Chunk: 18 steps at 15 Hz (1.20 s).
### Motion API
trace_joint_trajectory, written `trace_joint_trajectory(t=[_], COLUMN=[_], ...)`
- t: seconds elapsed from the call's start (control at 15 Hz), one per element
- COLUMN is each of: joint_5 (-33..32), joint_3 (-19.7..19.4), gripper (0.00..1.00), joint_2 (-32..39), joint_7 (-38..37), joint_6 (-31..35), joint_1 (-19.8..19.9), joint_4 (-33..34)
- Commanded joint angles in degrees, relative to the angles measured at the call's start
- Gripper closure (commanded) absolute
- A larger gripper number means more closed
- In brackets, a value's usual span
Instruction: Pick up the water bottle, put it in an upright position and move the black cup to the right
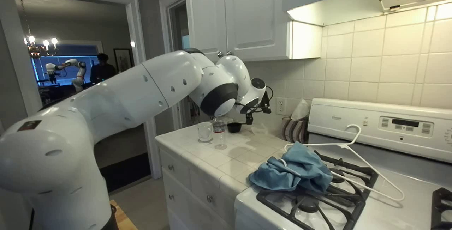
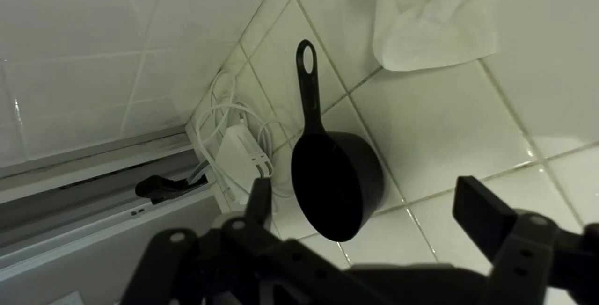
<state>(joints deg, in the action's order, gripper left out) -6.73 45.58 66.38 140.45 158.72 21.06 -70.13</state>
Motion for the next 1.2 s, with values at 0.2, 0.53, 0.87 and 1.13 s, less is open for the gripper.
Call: trace_joint_trajectory(t=[0.2,0.53,0.87,1.13], joint_5=[7.14,7.71,9.08,9.89], joint_3=[-4.35,-8.37,-13.75,-16.08], gripper=[0.00,0.00,0.00,0.00], joint_2=[3.27,3.96,6.17,7.01], joint_7=[3.48,0.58,0.81,2.05], joint_6=[-5.15,-4.24,-8.60,-12.94], joint_1=[-6.55,-9.40,-12.68,-15.61], joint_4=[10.12,13.83,19.15,23.58])
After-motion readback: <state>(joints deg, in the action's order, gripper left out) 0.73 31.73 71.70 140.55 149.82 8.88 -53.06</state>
